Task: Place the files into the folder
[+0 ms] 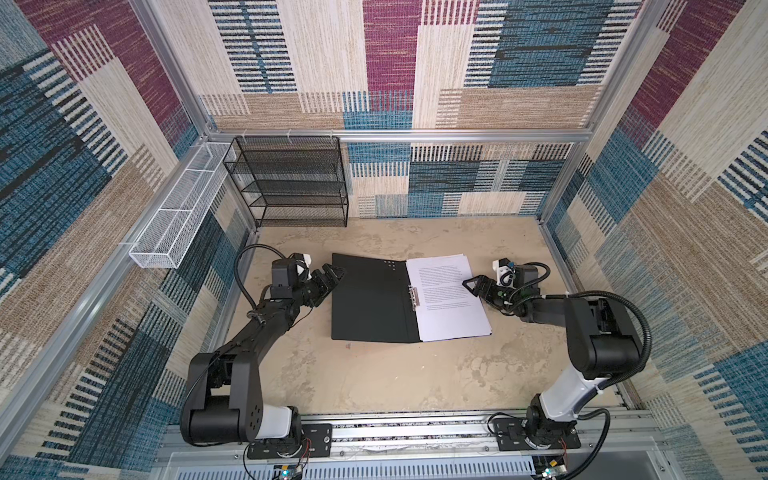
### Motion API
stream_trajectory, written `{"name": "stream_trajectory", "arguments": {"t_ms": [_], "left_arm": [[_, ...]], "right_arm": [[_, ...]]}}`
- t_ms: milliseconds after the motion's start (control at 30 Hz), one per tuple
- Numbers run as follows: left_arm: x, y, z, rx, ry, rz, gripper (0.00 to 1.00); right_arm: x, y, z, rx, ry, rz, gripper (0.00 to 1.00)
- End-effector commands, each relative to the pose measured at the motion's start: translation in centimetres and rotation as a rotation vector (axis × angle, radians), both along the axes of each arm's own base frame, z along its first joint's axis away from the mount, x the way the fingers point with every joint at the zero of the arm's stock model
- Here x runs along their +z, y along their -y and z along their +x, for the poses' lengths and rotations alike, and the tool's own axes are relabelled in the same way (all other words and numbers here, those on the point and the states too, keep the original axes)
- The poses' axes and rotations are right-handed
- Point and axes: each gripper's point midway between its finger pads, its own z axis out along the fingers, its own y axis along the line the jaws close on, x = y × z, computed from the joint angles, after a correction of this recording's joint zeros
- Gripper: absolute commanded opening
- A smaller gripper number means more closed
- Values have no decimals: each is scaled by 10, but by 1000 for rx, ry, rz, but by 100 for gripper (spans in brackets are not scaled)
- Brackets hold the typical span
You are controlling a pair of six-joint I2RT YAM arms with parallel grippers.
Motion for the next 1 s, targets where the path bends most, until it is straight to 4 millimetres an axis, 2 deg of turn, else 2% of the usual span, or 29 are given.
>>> {"name": "stream_trajectory", "arguments": {"t_ms": [0,300,567,667,800,967], "left_arm": [[29,29,-16,-132,-1,-134,93],[105,41,-31,-187,106,-155,92],[144,71,-48,-279,163,-149,92],[153,88,-52,-326,173,-144,93],[154,111,-55,-371,174,-129,94],[147,140,-54,-427,154,-115,95]], "right_arm": [[-13,-22,-26,63,-133,92,95],[-20,-45,-28,100,-152,90,95],[-16,-84,-27,160,-155,124,95],[-14,-97,-27,175,-158,161,96],[-13,-110,-28,187,-170,192,100],[5,-105,-19,131,-152,206,100]]}}
